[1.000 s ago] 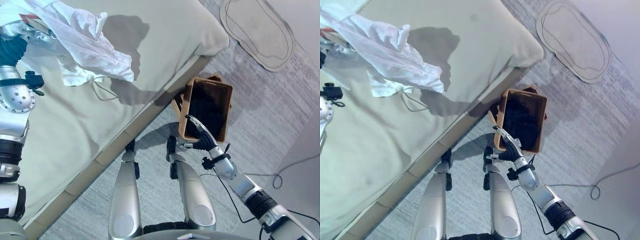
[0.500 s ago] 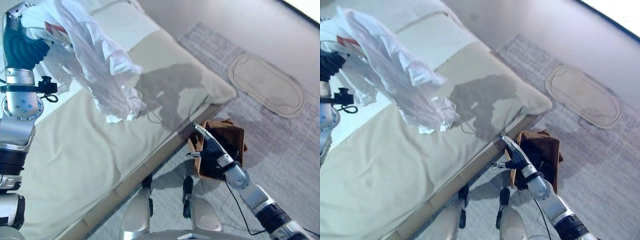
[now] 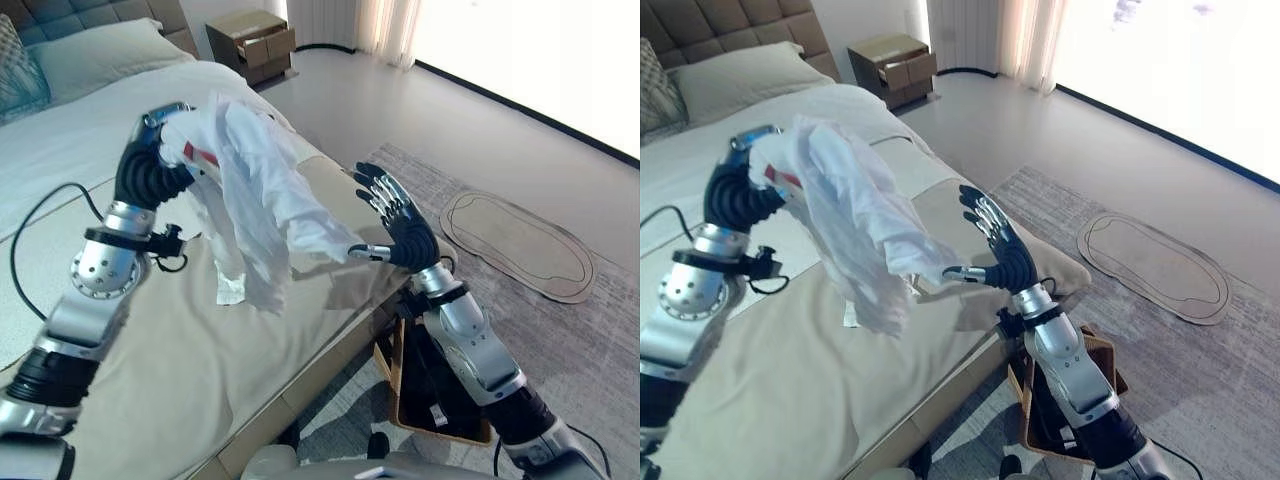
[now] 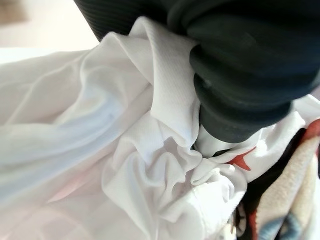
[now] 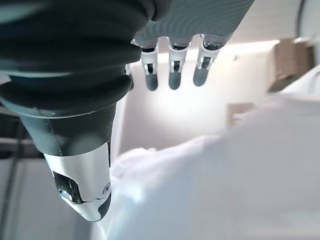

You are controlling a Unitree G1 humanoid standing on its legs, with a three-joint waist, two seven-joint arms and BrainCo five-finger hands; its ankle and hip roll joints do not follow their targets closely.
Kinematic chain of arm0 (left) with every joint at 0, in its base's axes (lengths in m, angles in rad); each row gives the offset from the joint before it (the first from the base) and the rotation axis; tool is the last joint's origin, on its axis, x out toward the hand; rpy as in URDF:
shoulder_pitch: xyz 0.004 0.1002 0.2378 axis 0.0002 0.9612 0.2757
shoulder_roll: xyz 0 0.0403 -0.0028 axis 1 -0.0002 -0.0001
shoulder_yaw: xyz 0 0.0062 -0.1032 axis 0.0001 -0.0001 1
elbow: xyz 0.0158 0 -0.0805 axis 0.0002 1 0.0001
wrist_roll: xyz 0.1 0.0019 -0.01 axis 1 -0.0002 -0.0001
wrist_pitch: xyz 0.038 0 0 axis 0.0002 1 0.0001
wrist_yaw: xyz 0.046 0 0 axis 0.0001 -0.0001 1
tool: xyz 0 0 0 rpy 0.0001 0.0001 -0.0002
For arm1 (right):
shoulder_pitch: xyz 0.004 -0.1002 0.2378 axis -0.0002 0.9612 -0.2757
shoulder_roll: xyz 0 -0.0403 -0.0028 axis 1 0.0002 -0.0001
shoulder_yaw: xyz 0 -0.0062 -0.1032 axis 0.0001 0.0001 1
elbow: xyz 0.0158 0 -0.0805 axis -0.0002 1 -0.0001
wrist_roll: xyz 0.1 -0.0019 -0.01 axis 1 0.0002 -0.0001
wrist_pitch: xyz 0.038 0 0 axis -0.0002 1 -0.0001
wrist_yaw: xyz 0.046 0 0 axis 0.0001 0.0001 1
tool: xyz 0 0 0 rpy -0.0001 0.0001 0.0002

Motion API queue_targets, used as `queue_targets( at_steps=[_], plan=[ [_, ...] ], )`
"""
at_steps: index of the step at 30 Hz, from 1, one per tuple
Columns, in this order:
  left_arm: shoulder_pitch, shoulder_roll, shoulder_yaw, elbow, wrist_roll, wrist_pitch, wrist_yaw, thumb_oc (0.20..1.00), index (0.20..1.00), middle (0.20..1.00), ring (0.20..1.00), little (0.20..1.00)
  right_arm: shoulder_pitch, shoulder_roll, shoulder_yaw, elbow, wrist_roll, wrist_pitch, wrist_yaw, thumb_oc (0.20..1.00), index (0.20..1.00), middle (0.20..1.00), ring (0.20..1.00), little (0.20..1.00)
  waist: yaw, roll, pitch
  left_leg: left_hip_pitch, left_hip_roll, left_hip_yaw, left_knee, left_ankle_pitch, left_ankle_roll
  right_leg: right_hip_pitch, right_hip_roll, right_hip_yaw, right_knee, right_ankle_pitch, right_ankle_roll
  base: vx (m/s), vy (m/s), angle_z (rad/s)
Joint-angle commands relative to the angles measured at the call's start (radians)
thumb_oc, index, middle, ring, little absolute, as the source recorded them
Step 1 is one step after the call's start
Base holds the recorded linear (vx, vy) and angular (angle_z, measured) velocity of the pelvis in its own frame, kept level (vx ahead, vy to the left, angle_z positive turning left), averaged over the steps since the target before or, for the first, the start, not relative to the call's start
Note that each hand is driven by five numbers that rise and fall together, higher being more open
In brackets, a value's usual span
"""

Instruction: Pick up clothes into the bucket

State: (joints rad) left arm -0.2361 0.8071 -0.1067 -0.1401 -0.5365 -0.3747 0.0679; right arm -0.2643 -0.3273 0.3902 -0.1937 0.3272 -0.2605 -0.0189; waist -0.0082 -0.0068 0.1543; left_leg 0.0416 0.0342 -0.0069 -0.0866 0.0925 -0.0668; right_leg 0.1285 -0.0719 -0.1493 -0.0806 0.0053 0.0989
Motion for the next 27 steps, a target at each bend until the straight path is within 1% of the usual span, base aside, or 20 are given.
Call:
queue_targets(
  at_steps=[1,5,7,8,9,11,12,14,16,17,18,19,21,23,24,25,26,27],
  plan=[
    [-0.011,-0.015,0.012,-0.069,-0.123,-0.02,-0.046,0.2,0.2,0.2,0.2,0.2,-0.036,0.012,0.013,-0.064,0.023,-0.018,-0.033,1.0,1.0,1.0,1.0,1.0,-0.003,-0.017,-0.084,0.047,-0.029,0.04,0.017,-0.087,0.026,-0.051,0.007,0.022,0.035,-0.001,0.003,0.03,-0.001,-0.02],
    [0.003,-0.045,-0.003,-0.11,-0.172,-0.003,-0.073,0.2,0.2,0.2,0.2,0.2,-0.038,0.012,0.017,-0.074,0.034,-0.008,-0.028,1.0,1.0,1.0,1.0,1.0,-0.004,-0.017,-0.093,0.058,-0.026,0.041,0.014,-0.089,0.025,-0.04,0.009,0.02,0.034,-0.005,0.001,0.02,0.0,0.0],
    [-0.002,-0.055,-0.024,-0.146,-0.207,0.008,-0.092,0.2,0.2,0.2,0.2,0.2,-0.027,0.016,0.037,-0.066,0.102,0.005,-0.001,1.0,1.0,1.0,1.0,1.0,-0.007,-0.019,-0.096,0.065,-0.024,0.04,0.013,-0.09,0.024,-0.032,0.01,0.017,0.034,-0.007,0.0,0.0,0.0,0.0],
    [-0.001,-0.056,-0.024,-0.147,-0.207,0.008,-0.092,0.2,0.2,0.2,0.2,0.2,-0.027,0.016,0.037,-0.065,0.102,0.005,0.0,1.0,1.0,1.0,1.0,1.0,-0.007,-0.019,-0.096,0.065,-0.024,0.04,0.013,-0.09,0.024,-0.031,0.01,0.017,0.034,-0.008,0.0,0.0,0.0,0.0],
    [-0.012,-0.052,-0.03,-0.177,-0.215,0.009,-0.1,0.2,0.2,0.2,0.2,0.2,-0.012,0.019,0.056,-0.057,0.167,0.015,0.024,1.0,1.0,1.0,1.0,1.0,-0.009,-0.02,-0.097,0.07,-0.022,0.041,0.013,-0.091,0.023,-0.028,0.009,0.018,0.034,-0.008,-0.001,0.0,0.0,0.0],
    [-0.014,-0.053,-0.034,-0.183,-0.22,0.009,-0.099,0.2,0.2,0.2,0.2,0.2,-0.008,0.018,0.066,-0.052,0.191,0.02,0.036,1.0,1.0,1.0,1.0,1.0,-0.008,-0.02,-0.096,0.073,-0.022,0.041,0.013,-0.091,0.023,-0.026,0.009,0.017,0.035,-0.009,-0.001,0.0,0.0,0.0],
    [-0.034,-0.042,-0.049,-0.202,-0.23,0.012,-0.114,0.2,0.2,0.2,0.2,0.2,0.003,0.016,0.092,-0.032,0.25,0.037,0.064,1.0,1.0,1.0,1.0,1.0,-0.009,-0.021,-0.095,0.075,-0.021,0.04,0.013,-0.091,0.022,-0.024,0.009,0.017,0.037,-0.01,-0.001,0.0,0.0,0.0],
    [-0.047,-0.032,-0.061,-0.207,-0.231,0.01,-0.116,0.2,0.2,0.2,0.2,0.2,0.007,0.006,0.102,-0.023,0.268,0.047,0.077,1.0,1.0,1.0,1.0,1.0,-0.009,-0.021,-0.095,0.076,-0.022,0.039,0.013,-0.091,0.021,-0.023,0.01,0.017,0.039,-0.011,-0.002,0.0,0.0,0.0],
    [-0.086,0.006,-0.086,-0.221,-0.227,0.011,-0.126,0.2,0.2,0.2,0.2,0.2,0.005,-0.022,0.134,-0.007,0.29,0.071,0.111,1.0,1.0,1.0,1.0,1.0,-0.01,-0.024,-0.094,0.075,-0.02,0.036,0.013,-0.09,0.02,-0.024,0.01,0.017,0.043,-0.013,-0.003,0.0,0.0,0.0],
    [-0.114,0.031,-0.117,-0.227,-0.239,0.014,-0.139,0.2,0.2,0.2,0.2,0.2,-0.008,-0.058,0.163,-0.012,0.309,0.094,0.143,1.0,1.0,1.0,1.0,1.0,-0.011,-0.026,-0.092,0.076,-0.019,0.032,0.014,-0.088,0.018,-0.024,0.011,0.016,0.047,-0.014,-0.004,0.0,0.0,0.0],
    [-0.133,0.043,-0.142,-0.229,-0.248,0.02,-0.149,0.2,0.2,0.2,0.2,0.2,-0.021,-0.074,0.184,-0.008,0.328,0.109,0.167,1.0,1.0,1.0,1.0,1.0,-0.012,-0.027,-0.091,0.075,-0.019,0.031,0.014,-0.087,0.018,-0.025,0.011,0.015,0.05,-0.015,-0.004,0.0,0.0,0.0],
    [-0.136,0.043,-0.143,-0.228,-0.248,0.019,-0.15,0.2,0.2,0.2,0.2,0.2,-0.022,-0.074,0.183,-0.008,0.328,0.109,0.168,1.0,1.0,1.0,1.0,1.0,-0.011,-0.027,-0.09,0.075,-0.019,0.03,0.014,-0.087,0.017,-0.024,0.011,0.015,0.05,-0.015,-0.004,-0.01,-0.013,0.03],
    [-0.183,0.08,-0.207,-0.235,-0.262,0.027,-0.171,0.2,0.2,0.2,0.2,0.2,-0.075,-0.13,0.238,-0.022,0.402,0.142,0.217,1.0,1.0,1.0,1.0,1.0,-0.012,-0.031,-0.087,0.075,-0.017,0.026,0.015,-0.085,0.016,-0.025,0.011,0.014,0.055,-0.017,-0.005,0.0,0.0,0.0],
    [-0.2,0.088,-0.227,-0.233,-0.26,0.029,-0.173,0.2,0.2,0.2,0.2,0.2,-0.094,-0.148,0.255,-0.023,0.427,0.147,0.224,1.0,1.0,1.0,1.0,1.0,-0.012,-0.032,-0.085,0.076,-0.016,0.025,0.016,-0.085,0.015,-0.025,0.011,0.014,0.056,-0.016,-0.005,0.0,0.0,0.0],
    [-0.216,0.103,-0.248,-0.234,-0.262,0.033,-0.176,0.2,0.2,0.2,0.2,0.2,-0.125,-0.166,0.278,-0.03,0.454,0.156,0.239,1.0,1.0,1.0,1.0,1.0,-0.012,-0.034,-0.083,0.075,-0.016,0.024,0.016,-0.084,0.015,-0.025,0.012,0.013,0.057,-0.016,-0.005,0.0,0.0,0.0],
    [-0.247,0.126,-0.282,-0.229,-0.262,0.037,-0.181,0.2,0.2,0.2,0.2,0.2,-0.178,-0.193,0.326,-0.039,0.509,0.176,0.264,1.0,1.0,1.0,1.0,1.0,-0.011,-0.035,-0.081,0.075,-0.015,0.023,0.017,-0.082,0.014,-0.026,0.013,0.015,0.057,-0.015,-0.005,0.0,0.0,0.0],
    [-0.247,0.126,-0.283,-0.228,-0.262,0.037,-0.181,0.2,0.2,0.2,0.2,0.2,-0.178,-0.193,0.326,-0.039,0.509,0.176,0.264,1.0,1.0,1.0,1.0,1.0,-0.011,-0.035,-0.081,0.075,-0.015,0.023,0.017,-0.082,0.014,-0.026,0.013,0.015,0.057,-0.015,-0.005,0.0,0.0,0.0],
    [-0.264,0.138,-0.302,-0.224,-0.257,0.037,-0.181,0.2,0.2,0.2,0.2,0.2,-0.209,-0.208,0.353,-0.048,0.537,0.185,0.277,1.0,1.0,1.0,1.0,1.0,-0.009,-0.037,-0.081,0.075,-0.014,0.022,0.018,-0.082,0.013,-0.026,0.013,0.013,0.057,-0.014,-0.004,0.0,0.0,0.0]
  ],
)
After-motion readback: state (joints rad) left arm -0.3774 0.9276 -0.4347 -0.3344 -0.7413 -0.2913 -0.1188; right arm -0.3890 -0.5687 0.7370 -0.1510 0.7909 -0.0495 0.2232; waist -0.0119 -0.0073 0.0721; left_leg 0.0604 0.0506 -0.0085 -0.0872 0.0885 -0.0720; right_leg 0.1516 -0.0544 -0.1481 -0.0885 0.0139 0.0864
